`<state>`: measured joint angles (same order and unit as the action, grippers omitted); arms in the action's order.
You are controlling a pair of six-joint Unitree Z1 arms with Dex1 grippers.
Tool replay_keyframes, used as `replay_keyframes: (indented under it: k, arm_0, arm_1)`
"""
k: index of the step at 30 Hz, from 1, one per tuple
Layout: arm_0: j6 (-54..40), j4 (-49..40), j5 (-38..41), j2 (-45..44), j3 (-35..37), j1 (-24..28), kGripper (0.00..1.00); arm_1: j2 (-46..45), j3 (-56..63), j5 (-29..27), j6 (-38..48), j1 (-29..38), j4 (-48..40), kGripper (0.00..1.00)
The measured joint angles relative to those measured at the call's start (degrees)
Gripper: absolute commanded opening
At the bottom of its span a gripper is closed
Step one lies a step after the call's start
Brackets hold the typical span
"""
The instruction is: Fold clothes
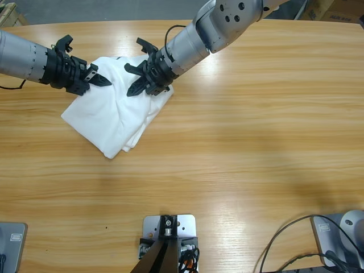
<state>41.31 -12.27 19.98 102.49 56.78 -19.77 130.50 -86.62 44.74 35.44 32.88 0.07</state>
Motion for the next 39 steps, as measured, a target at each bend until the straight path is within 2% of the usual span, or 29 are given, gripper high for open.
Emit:
replay_keyframes:
  k: [1,2,3,9,11,16,19,22,23,29,35,39]
  arm_0:
    - [0.0,0.2,0.0,0.1,0.0,0.0,0.967]
    - [0.0,0.3,0.1,0.2,-0.1,0.0,0.968]
    - [0.0,0.4,0.2,0.2,-0.1,0.0,0.968]
    - [0.4,0.3,0.3,-0.2,-1.7,-0.4,0.965]
    - [0.8,-1.0,0.3,-2.0,-2.2,-0.5,0.930]
    - [1.1,-11.3,-1.0,-11.7,-1.0,-0.7,0.746]
    - [1.1,-18.4,-1.1,-16.0,2.9,-1.3,0.726]
    - [2.4,-23.8,-1.1,-17.7,8.7,-2.9,0.547]
    - [3.4,-24.9,-1.1,-17.9,10.2,-3.7,0.526]
    - [9.9,-26.7,-1.1,-17.6,10.3,-8.2,0.522]
    - [10.5,-23.2,-1.2,-14.8,3.4,-9.3,0.525]
    - [10.9,-20.4,-2.3,-11.7,2.8,-9.5,0.523]
  arm_1:
    - [0.0,0.0,-0.7,-0.2,-0.1,0.0,0.826]
    - [0.0,0.0,-1.1,-0.3,-0.2,-0.1,0.976]
    - [0.0,0.0,-1.5,-0.4,-0.3,-0.3,0.990]
    - [-0.1,0.0,-5.5,-0.2,-0.8,-0.7,1.000]
    - [-0.9,0.0,-6.4,-0.2,-0.9,-0.1,1.000]
    - [-3.2,-0.2,-7.1,-0.2,-1.1,3.2,1.000]
    - [-3.7,-0.3,-7.5,-0.2,-1.1,4.2,1.000]
    - [-3.8,-0.3,-7.7,-0.2,-1.1,4.4,1.000]
    - [-3.9,-0.3,-7.8,-0.2,-1.1,4.4,1.000]
    - [-4.7,-3.9,-8.2,-0.2,-3.4,4.4,1.000]
    - [-3.1,-13.3,-8.2,-0.3,-7.7,6.1,1.000]
    - [0.1,-17.2,-8.2,-0.4,-8.3,9.6,0.996]
